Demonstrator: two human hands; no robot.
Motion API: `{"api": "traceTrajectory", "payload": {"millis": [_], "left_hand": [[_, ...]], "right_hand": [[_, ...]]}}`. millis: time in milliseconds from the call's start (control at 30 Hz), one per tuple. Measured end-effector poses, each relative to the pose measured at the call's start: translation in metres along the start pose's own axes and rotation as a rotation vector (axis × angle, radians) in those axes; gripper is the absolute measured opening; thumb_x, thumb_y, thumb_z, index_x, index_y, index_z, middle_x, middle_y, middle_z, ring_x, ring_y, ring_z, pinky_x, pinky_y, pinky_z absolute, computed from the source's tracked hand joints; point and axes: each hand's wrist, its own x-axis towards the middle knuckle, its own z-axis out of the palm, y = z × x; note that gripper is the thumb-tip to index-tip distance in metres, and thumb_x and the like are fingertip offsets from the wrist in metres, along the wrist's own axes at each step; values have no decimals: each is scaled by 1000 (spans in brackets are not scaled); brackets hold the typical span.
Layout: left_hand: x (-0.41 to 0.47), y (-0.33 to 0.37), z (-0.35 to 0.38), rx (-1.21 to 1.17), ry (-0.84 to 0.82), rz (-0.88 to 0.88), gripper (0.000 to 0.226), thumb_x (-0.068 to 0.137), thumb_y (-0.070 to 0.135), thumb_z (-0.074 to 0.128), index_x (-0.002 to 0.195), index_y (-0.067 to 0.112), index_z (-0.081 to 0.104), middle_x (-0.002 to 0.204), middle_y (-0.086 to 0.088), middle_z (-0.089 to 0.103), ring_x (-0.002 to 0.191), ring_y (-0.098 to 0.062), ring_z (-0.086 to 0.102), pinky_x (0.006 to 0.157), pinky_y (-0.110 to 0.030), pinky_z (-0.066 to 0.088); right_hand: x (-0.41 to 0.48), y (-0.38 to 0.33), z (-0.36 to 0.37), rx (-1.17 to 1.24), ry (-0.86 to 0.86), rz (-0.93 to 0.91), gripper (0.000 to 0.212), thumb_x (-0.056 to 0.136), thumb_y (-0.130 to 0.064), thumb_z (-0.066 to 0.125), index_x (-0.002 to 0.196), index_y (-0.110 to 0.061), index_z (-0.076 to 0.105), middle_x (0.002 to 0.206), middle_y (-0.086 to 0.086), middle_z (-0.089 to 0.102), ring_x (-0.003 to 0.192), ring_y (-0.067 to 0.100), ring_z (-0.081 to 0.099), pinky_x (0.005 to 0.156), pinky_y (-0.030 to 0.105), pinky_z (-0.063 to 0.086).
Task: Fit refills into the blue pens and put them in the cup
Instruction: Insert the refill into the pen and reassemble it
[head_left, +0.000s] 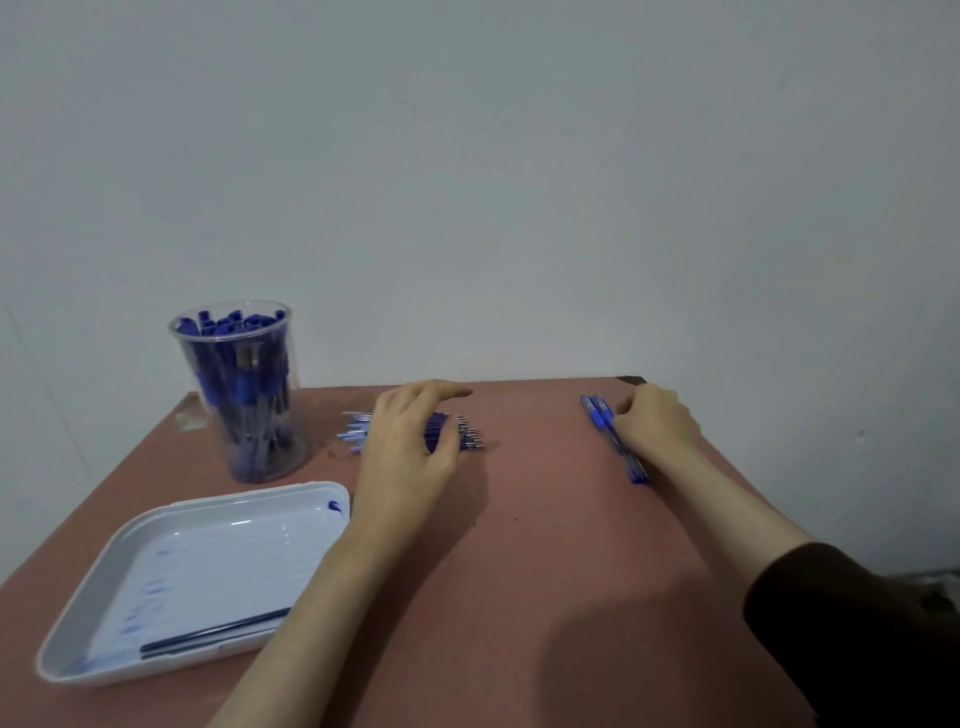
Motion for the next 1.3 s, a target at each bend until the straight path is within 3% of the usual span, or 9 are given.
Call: {"api": "traceTrajectory", "payload": {"millis": [300,367,500,600,700,867,1033,1200,1300], "left_hand": [[1,1,-8,11,14,-9,34,79,17,47,108,24,65,102,19,56,102,-12,48,85,0,27],[2,0,-11,4,16,-22,35,80,19,46,109,26,64,104,19,56,103,-12,50,83,-5,29],[5,-1,-17,-65,20,-62,37,80,22,46,114,30,62,104,29,54,108,-9,54,91,-25,41],[5,-2,-19,-128,27,-103,40,84,21,49,121,30,59,108,22,58,108,-7,56,90,-26,45],[4,-6,-22,-142,9,-155,40,90,9,54,126,28,56,112,12,61,107,-10,56,91,-25,43],[7,-13,-27,-71,-10,-222,29,90,10,58,115,21,66,95,11,66,82,2,57,75,-2,38],[8,-13,-26,-151,-98,-256,14,88,18,64,98,20,73,86,10,71,72,-2,62,82,-27,52],[10,-14,-27,-196,-123,-267,10,86,17,66,90,22,73,83,11,71,65,6,60,81,-28,52],[11,-15,-29,-195,-138,-265,9,85,15,67,88,20,74,81,10,72,66,6,61,78,-26,53]], "right_hand": [[5,-2,4,-20,8,-5,30,98,-18,46,71,-5,48,86,10,49,74,28,48,58,30,34],[4,-8,2,92,88,-3,19,95,-11,49,85,-1,60,87,10,55,72,28,52,59,31,38],[-22,-47,-4,460,84,-248,41,86,5,42,116,-9,67,95,8,61,72,18,56,60,17,45],[-63,-77,0,606,-3,-449,28,93,-13,53,114,-22,69,82,-3,61,66,8,50,64,25,42],[-91,-90,12,481,-52,-629,23,94,-33,55,113,-32,69,87,-9,69,77,7,58,70,29,46],[-94,-91,28,448,-70,-724,17,95,-29,53,104,-24,67,88,-8,66,81,13,58,74,36,46],[-90,-80,25,403,-26,-712,25,94,-51,48,108,-40,66,87,-19,71,82,4,63,76,35,50],[-94,-79,16,353,1,-694,29,92,-53,48,113,-44,67,100,-20,72,95,5,65,82,33,51],[-96,-79,15,362,-33,-680,27,91,-56,50,108,-46,68,90,-20,72,87,4,64,75,31,50]]}}
